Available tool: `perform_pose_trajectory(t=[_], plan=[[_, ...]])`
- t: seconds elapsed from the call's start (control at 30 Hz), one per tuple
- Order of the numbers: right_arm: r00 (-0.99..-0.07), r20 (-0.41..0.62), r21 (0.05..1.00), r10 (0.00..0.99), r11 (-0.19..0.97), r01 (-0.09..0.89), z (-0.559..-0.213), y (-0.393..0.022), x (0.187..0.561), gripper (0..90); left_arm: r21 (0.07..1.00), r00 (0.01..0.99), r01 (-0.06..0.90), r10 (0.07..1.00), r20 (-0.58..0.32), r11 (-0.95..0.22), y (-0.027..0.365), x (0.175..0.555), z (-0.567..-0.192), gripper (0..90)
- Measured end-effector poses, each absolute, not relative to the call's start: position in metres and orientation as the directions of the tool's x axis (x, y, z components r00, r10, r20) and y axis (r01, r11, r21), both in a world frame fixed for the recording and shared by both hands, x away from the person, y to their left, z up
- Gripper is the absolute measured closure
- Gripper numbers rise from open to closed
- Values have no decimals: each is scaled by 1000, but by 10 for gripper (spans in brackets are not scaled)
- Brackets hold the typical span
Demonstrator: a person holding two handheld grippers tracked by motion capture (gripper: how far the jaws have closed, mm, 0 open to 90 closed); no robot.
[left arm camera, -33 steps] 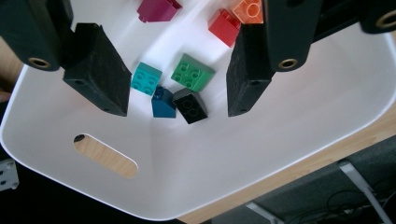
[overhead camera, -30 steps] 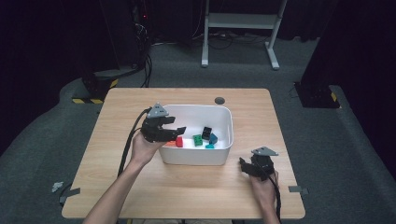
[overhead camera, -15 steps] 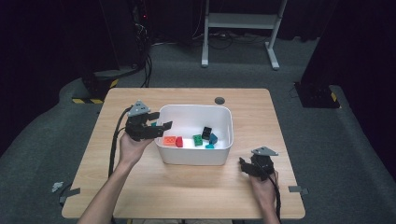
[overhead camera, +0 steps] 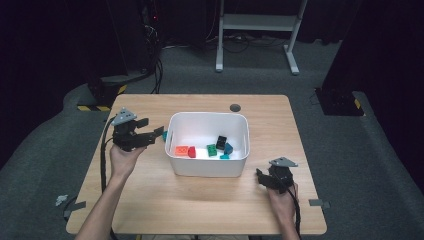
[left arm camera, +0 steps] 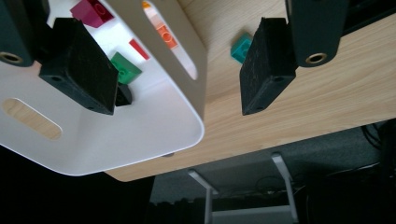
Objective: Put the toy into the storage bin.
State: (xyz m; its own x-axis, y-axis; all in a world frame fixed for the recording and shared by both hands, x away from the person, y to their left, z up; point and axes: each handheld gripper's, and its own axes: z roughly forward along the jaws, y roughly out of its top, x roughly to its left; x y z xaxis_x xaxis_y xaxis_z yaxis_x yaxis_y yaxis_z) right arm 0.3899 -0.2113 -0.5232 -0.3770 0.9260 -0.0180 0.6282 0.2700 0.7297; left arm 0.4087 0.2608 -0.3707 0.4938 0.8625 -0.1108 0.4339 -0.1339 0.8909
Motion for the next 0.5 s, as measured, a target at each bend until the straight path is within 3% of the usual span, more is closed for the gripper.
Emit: perform_pose_trajectory(t=[0.5], plan=[[-376, -18, 730, 926, 269, 629, -523, -211, 390, 335, 884, 410, 462, 899, -150, -63, 292, 414, -394, 276]])
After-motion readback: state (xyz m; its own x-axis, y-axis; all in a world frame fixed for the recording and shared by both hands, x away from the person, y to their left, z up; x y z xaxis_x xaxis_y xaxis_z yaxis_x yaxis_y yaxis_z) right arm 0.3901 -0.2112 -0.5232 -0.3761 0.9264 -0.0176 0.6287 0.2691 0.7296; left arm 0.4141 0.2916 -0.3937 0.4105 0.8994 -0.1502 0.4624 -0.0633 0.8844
